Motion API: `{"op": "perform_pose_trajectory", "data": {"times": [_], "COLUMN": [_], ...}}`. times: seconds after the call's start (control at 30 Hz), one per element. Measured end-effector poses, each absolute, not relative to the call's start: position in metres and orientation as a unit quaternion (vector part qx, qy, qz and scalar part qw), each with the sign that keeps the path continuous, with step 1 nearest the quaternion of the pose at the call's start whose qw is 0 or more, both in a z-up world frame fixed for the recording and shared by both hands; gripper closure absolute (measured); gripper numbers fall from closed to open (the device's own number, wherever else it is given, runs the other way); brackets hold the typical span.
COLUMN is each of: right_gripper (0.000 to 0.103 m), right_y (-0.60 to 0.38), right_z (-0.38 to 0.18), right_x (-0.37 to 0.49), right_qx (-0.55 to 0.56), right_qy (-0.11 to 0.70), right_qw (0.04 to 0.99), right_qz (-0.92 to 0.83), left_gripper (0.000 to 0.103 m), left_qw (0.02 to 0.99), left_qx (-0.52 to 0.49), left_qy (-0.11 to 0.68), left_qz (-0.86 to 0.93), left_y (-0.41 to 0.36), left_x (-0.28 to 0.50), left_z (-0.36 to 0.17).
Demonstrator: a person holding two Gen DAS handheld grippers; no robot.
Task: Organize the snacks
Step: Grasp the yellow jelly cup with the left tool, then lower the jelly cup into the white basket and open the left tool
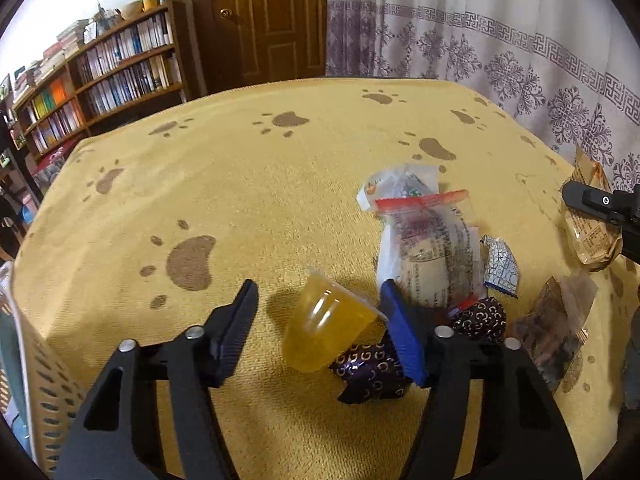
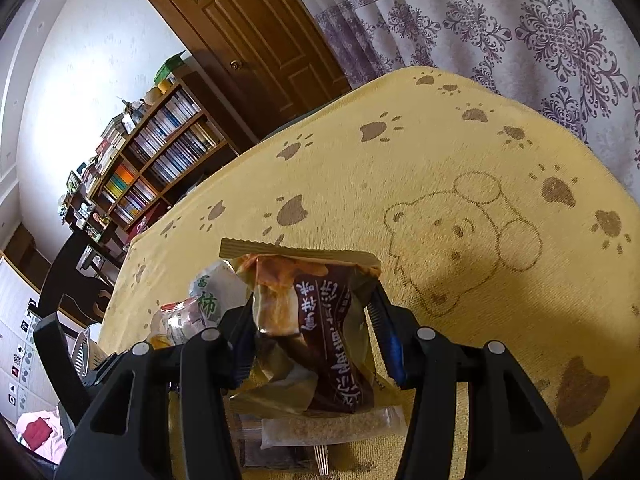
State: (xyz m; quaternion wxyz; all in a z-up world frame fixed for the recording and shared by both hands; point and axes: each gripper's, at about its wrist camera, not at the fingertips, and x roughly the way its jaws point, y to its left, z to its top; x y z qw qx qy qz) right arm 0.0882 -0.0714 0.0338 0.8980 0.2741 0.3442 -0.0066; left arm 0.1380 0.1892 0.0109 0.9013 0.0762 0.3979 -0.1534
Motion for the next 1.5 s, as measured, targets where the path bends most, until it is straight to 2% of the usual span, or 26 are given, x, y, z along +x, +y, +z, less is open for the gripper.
{"op": "perform_pose_trajectory", "data": {"times": [0.1,0.67,1.5], "right_gripper": [0.052,0.052,0.053], "right_y": [-0.07,-0.065,-0.065], "right_z": [0.033,0.033,0.053], "right_x": [0.088,0.087,0.07], "right_qx": [0.272,0.268,0.282], "right_qy": [0.346,0.345,0.306], "right_qw": [0.898,0.899,0.909], "right_qz": [-0.006,-0.001,0.025], "left_gripper": [0.055,0.056,0.055], "left_qw": [0.901,0.921,0.963], "left_qx": [0.071,0.046,0.025], "left_qy": [0.396,0.361,0.261], "left_qz": [-0.165,-0.142,-0.062], "left_y": [0.19,0.208,0.254], "left_x": [0.136,0.121,0.071], "left_z": [0.011,0.025,0.101]}}
